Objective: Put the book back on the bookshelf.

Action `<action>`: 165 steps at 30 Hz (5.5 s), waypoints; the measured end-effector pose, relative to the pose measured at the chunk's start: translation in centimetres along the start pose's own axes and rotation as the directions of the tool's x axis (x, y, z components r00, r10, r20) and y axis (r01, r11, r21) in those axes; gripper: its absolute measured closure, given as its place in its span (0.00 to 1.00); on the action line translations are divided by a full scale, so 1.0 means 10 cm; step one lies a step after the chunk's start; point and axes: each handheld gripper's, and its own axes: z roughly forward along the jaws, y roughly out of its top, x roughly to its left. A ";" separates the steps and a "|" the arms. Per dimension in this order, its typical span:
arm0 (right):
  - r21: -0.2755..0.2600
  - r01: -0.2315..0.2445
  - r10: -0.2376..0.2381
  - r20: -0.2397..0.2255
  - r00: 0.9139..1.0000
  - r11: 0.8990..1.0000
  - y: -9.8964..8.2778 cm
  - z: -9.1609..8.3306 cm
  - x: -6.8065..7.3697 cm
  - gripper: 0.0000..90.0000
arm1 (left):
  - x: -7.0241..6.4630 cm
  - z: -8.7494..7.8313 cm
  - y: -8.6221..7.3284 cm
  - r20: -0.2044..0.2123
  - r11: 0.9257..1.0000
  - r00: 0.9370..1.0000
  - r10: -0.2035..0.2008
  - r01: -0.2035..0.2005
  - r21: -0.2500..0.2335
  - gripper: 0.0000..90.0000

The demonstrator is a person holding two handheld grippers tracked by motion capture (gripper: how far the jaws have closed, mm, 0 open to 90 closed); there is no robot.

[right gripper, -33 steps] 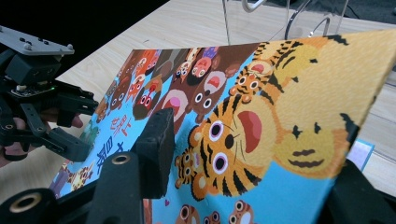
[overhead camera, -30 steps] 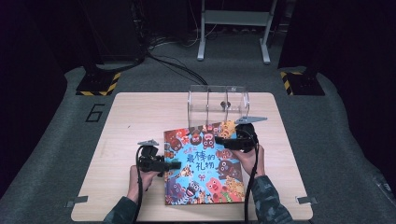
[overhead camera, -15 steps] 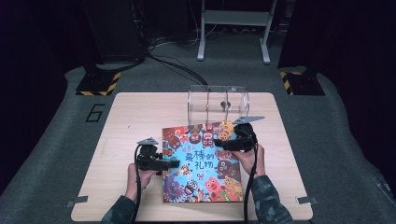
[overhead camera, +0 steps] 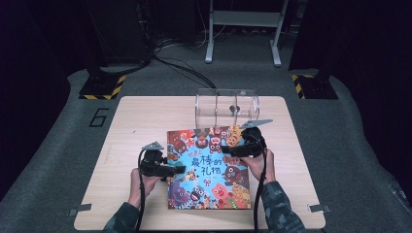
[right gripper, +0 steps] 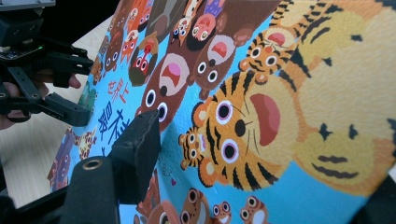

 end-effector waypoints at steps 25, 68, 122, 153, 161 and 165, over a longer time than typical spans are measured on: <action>-0.069 0.114 -0.115 -0.003 0.993 0.991 -0.02 -0.03 0.05 0.39 | 0.11 -0.08 -0.03 0.071 0.999 0.997 -0.023 0.025 -0.027 0.35; -0.102 0.064 -0.059 0.046 0.997 0.993 0.06 -0.12 0.08 0.33 | -0.10 -0.35 0.15 -0.052 0.982 0.986 0.159 -0.164 -0.093 0.52; -0.105 0.194 -0.178 0.141 0.974 0.975 0.18 -0.16 0.27 0.35 | -0.20 -0.53 0.04 -0.169 0.895 0.922 0.347 -0.380 -0.235 0.56; -0.144 0.184 -0.168 0.121 0.978 0.972 0.04 -0.22 0.25 0.32 | -0.29 -0.51 0.09 -0.165 0.845 0.882 0.441 -0.470 -0.254 0.67; -0.203 0.148 -0.124 0.127 0.984 0.968 0.08 -0.37 0.12 0.22 | -0.30 -0.53 0.11 -0.165 0.824 0.853 0.495 -0.521 -0.223 0.70; -0.200 0.110 -0.099 0.067 0.993 0.973 0.15 -0.32 0.06 0.17 | -0.30 -0.52 0.12 -0.142 0.817 0.842 0.520 -0.539 -0.203 0.70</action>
